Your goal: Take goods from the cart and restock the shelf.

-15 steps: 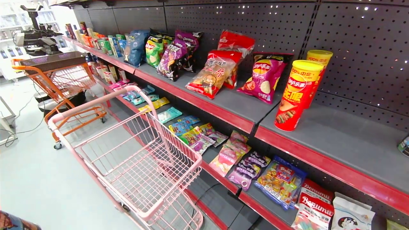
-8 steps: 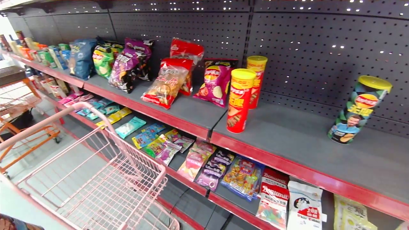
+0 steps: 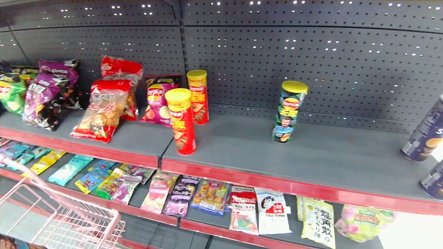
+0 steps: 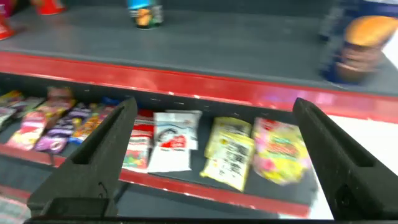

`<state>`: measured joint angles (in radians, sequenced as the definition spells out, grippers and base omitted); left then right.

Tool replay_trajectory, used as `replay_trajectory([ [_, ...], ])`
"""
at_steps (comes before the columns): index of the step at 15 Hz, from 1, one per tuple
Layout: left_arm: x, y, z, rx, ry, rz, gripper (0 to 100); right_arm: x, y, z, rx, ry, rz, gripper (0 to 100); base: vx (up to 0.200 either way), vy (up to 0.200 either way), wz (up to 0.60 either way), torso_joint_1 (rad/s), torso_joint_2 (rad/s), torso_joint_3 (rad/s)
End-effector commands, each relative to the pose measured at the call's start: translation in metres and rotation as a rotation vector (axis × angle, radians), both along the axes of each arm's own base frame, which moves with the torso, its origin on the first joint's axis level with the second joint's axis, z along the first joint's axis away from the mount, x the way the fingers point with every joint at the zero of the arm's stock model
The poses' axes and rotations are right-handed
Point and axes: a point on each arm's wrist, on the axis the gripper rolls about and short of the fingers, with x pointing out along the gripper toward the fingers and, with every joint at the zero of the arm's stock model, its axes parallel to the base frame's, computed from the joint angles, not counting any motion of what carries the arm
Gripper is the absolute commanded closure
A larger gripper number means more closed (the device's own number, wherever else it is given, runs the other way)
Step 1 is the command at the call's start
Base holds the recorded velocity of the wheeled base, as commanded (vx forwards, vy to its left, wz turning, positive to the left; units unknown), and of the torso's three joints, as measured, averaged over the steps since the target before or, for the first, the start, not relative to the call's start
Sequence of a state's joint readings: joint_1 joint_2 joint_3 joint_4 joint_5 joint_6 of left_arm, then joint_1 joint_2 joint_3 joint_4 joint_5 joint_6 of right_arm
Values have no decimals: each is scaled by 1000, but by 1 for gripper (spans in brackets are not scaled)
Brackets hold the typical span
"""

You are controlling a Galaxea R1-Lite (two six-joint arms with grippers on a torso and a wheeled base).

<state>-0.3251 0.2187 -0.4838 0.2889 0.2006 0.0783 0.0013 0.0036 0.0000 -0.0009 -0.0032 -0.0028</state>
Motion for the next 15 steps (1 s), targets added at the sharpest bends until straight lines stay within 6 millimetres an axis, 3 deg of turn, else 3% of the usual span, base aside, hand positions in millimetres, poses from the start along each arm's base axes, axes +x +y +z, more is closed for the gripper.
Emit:
replay_trajectory([
  [1,1,0,0,2,5,0,100,0,0,0,0,-1,0,0,0,0,0,144,-349,-188],
  [14,-1,1,1,177,-20,50,100,0,0,0,-3,-1,0,0,0,0,0,22,-49,-24],
  [15,-1,1,1,177,-21,50,100,0,0,0,-3,-1,0,0,200,0,0,-2,7,2],
])
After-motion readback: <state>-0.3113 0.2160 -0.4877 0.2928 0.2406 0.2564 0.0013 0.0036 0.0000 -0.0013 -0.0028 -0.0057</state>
